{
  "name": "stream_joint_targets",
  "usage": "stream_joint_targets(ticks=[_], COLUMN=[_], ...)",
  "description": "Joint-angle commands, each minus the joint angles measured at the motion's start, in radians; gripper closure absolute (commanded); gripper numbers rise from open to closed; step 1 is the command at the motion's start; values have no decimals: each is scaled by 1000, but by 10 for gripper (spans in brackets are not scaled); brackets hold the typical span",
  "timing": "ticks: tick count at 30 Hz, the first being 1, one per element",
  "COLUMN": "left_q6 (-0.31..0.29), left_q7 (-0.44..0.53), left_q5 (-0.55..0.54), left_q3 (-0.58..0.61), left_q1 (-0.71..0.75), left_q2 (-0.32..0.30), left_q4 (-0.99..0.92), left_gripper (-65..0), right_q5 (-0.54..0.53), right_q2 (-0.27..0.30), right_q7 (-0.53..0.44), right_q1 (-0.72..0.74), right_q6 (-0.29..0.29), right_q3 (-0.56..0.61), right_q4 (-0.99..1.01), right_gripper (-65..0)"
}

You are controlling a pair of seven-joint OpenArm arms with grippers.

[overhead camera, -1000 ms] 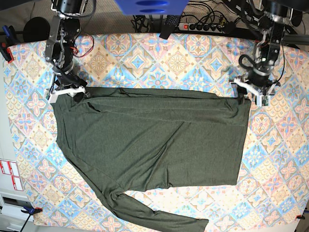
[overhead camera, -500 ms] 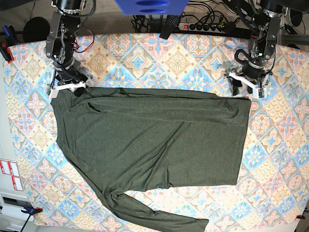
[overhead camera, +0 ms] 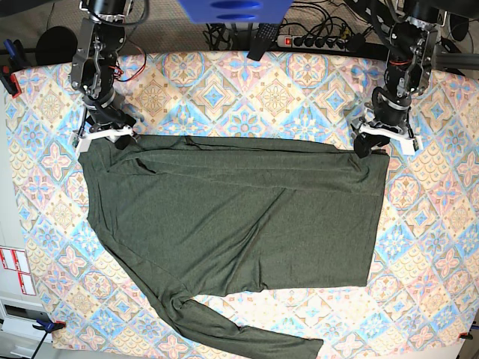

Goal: Fold the T-shirt properly
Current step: 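Release and regrasp the shoulder corner with the left gripper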

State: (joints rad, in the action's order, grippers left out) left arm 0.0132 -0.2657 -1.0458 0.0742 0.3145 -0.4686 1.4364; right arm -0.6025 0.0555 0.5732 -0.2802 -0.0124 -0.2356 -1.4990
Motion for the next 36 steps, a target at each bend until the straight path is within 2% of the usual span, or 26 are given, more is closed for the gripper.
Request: stream_joint_targets(ticks=[1, 7, 16, 21, 25, 33, 36], left_q6=[-8, -8, -6, -6, -6, -6, -6], left_q7=[16, -77, -76, -73, -76, -77, -77], left_q5=[-17, -34, -77, -141, -144, -144, -144], left_q3=[-4, -15, -17, -27, -84, -83, -84], left_q1=[-18, -53, -59, -68, -68, -102, -130], left_q2=[5, 52, 77, 77, 80, 83, 109], left_q4=[13, 10, -62, -128, -136, -144, -181], left_gripper=[-385, -385, -385, -385, -385, -384, -384], right_q5=[-3, -3, -3, -3, -3, -3, -3], right_q2=[8, 8, 8, 8, 8, 8, 8], right_q7=[-15, -15, -15, -15, -15, -15, -15], right_q1=[8, 8, 8, 9, 9, 9, 9], right_q6=[10, 10, 10, 10, 10, 10, 10], right_q3=[-3, -3, -3, -3, -3, 0, 3], right_q4=[-19, -19, -19, -19, -18, -18, -18], right_gripper=[-181, -181, -181, -181, -181, -181, -181])
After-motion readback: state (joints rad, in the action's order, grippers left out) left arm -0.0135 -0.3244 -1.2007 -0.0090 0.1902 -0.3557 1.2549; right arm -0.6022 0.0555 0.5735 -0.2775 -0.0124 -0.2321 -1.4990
